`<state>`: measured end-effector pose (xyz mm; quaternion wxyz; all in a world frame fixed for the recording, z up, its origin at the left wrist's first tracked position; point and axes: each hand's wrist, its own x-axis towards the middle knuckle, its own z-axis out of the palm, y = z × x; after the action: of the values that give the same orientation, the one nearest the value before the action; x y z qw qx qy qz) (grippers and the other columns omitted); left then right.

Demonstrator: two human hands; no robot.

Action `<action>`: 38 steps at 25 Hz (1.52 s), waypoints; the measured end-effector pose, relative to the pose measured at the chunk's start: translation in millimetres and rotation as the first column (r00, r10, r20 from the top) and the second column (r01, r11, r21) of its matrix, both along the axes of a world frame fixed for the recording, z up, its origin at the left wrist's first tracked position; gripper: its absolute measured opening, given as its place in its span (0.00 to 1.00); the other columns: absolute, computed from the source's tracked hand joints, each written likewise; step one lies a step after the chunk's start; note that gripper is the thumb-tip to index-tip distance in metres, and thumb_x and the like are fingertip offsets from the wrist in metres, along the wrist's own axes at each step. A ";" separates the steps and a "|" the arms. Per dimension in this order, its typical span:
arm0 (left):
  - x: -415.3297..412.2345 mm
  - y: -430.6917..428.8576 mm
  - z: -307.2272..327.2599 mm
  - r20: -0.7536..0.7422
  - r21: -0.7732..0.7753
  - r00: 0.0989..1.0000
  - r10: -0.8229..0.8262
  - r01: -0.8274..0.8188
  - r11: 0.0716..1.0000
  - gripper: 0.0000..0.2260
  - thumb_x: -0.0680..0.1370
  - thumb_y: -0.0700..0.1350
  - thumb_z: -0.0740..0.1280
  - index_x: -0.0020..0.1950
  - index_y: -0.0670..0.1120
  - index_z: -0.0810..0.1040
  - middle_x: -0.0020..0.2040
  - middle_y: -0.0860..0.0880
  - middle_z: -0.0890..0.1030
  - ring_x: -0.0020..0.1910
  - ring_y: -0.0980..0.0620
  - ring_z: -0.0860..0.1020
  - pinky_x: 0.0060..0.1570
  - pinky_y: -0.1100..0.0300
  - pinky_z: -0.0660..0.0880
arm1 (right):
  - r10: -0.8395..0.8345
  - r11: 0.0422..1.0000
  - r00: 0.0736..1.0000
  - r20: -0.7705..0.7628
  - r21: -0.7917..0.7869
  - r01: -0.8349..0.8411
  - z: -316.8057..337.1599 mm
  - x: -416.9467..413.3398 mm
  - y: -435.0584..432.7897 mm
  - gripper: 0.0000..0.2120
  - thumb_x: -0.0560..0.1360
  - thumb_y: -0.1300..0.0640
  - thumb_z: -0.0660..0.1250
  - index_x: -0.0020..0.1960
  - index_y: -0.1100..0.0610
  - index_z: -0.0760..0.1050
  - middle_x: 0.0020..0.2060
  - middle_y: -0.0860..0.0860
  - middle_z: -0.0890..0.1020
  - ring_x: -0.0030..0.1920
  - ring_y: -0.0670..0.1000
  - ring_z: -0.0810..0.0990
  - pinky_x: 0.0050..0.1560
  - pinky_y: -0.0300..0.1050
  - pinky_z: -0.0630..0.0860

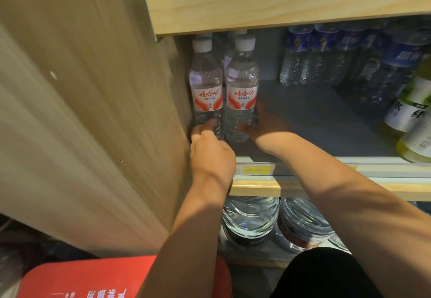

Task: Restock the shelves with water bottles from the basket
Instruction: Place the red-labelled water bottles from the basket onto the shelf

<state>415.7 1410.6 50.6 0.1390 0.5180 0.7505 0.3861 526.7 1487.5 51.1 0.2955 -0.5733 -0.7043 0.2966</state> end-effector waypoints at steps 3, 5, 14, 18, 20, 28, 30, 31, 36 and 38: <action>5.3 -10.7 1.0 -0.043 -0.006 0.994 -0.105 0.105 0.994 0.17 0.80 0.42 0.60 0.69 0.44 0.69 0.64 0.41 0.71 0.63 0.41 0.71 0.63 0.56 0.62 | -0.005 0.999 0.933 0.360 0.039 -0.010 6.3 24.2 -15.6 0.33 0.73 0.38 0.66 0.72 0.48 0.59 0.64 0.51 0.74 0.58 0.57 0.76 0.57 0.47 0.72; 10.9 -21.8 0.3 -0.145 0.010 0.970 -0.196 0.199 0.980 0.17 0.80 0.44 0.61 0.69 0.45 0.69 0.61 0.42 0.72 0.61 0.41 0.71 0.62 0.53 0.65 | 0.004 0.999 0.808 0.590 0.037 -0.032 11.6 49.4 -39.8 0.33 0.75 0.38 0.63 0.73 0.52 0.58 0.66 0.56 0.72 0.62 0.59 0.73 0.59 0.52 0.72; 65.9 -49.1 4.9 -0.474 -0.039 0.688 -0.550 0.607 0.793 0.22 0.76 0.48 0.64 0.70 0.45 0.68 0.66 0.46 0.71 0.67 0.46 0.68 0.70 0.54 0.61 | -0.191 0.970 0.621 0.760 0.244 -0.001 12.0 154.7 -134.7 0.36 0.76 0.35 0.57 0.77 0.50 0.54 0.75 0.56 0.61 0.74 0.61 0.60 0.71 0.57 0.62; 122.4 -64.9 7.0 -0.530 -0.039 0.537 -0.657 0.758 0.651 0.22 0.74 0.49 0.63 0.67 0.44 0.70 0.62 0.46 0.74 0.64 0.45 0.71 0.68 0.50 0.66 | -0.314 0.945 0.566 0.762 0.308 0.110 12.2 215.4 -181.6 0.37 0.74 0.35 0.58 0.77 0.52 0.58 0.74 0.58 0.63 0.74 0.61 0.61 0.70 0.58 0.64; 155.5 -69.8 6.9 -0.545 -0.059 0.465 -0.698 0.809 0.585 0.23 0.74 0.48 0.65 0.68 0.44 0.70 0.64 0.45 0.73 0.66 0.44 0.69 0.69 0.50 0.65 | -0.380 0.925 0.538 0.752 0.326 0.197 12.0 247.7 -206.7 0.36 0.73 0.35 0.59 0.75 0.53 0.60 0.73 0.59 0.65 0.73 0.62 0.63 0.69 0.59 0.66; 311.4 -113.7 -11.6 -0.579 -0.124 0.131 -0.804 0.961 0.246 0.27 0.77 0.51 0.64 0.74 0.48 0.63 0.71 0.47 0.68 0.71 0.45 0.65 0.71 0.51 0.63 | -0.552 0.797 0.350 0.757 0.356 0.489 -16.3 381.4 -323.3 0.35 0.73 0.34 0.54 0.73 0.55 0.65 0.69 0.62 0.70 0.69 0.65 0.67 0.65 0.62 0.70; 343.5 -122.1 -22.7 -0.568 -0.136 0.062 -0.821 0.976 0.167 0.27 0.77 0.51 0.64 0.75 0.47 0.63 0.72 0.46 0.67 0.71 0.45 0.65 0.70 0.52 0.61 | -0.561 0.767 0.324 0.762 0.331 0.550 -31.6 405.0 -351.1 0.35 0.73 0.34 0.56 0.72 0.55 0.66 0.69 0.62 0.70 0.69 0.65 0.67 0.64 0.62 0.70; 360.2 -126.3 -29.7 -0.560 -0.150 0.022 -0.828 0.980 0.128 0.27 0.77 0.51 0.64 0.75 0.47 0.63 0.71 0.46 0.67 0.71 0.44 0.64 0.71 0.52 0.60 | -0.560 0.751 0.313 0.767 0.312 0.582 -40.9 415.7 -364.2 0.35 0.73 0.35 0.58 0.72 0.56 0.66 0.69 0.62 0.70 0.69 0.65 0.67 0.64 0.63 0.70; 423.3 -141.8 -73.0 -0.502 -0.225 -0.125 -0.856 0.974 -0.010 0.28 0.76 0.51 0.64 0.74 0.48 0.63 0.71 0.47 0.67 0.70 0.45 0.65 0.71 0.51 0.61 | -0.553 0.691 0.287 0.782 0.238 0.682 -91.4 455.0 -410.3 0.34 0.70 0.39 0.67 0.70 0.57 0.69 0.67 0.63 0.72 0.67 0.66 0.70 0.61 0.63 0.72; 444.1 -148.5 -94.1 -0.480 -0.247 -0.158 -0.863 0.968 -0.040 0.27 0.76 0.50 0.64 0.74 0.48 0.64 0.70 0.48 0.68 0.69 0.46 0.65 0.70 0.51 0.62 | -0.557 0.664 0.302 0.774 0.196 0.722 -111.6 466.5 -424.1 0.34 0.70 0.40 0.67 0.70 0.57 0.70 0.67 0.63 0.72 0.66 0.66 0.70 0.61 0.62 0.71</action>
<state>859.8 1262.1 -43.6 0.1155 0.9834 0.1092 0.0873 993.2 1063.4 -60.5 -0.0060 -0.8976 -0.4363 -0.0636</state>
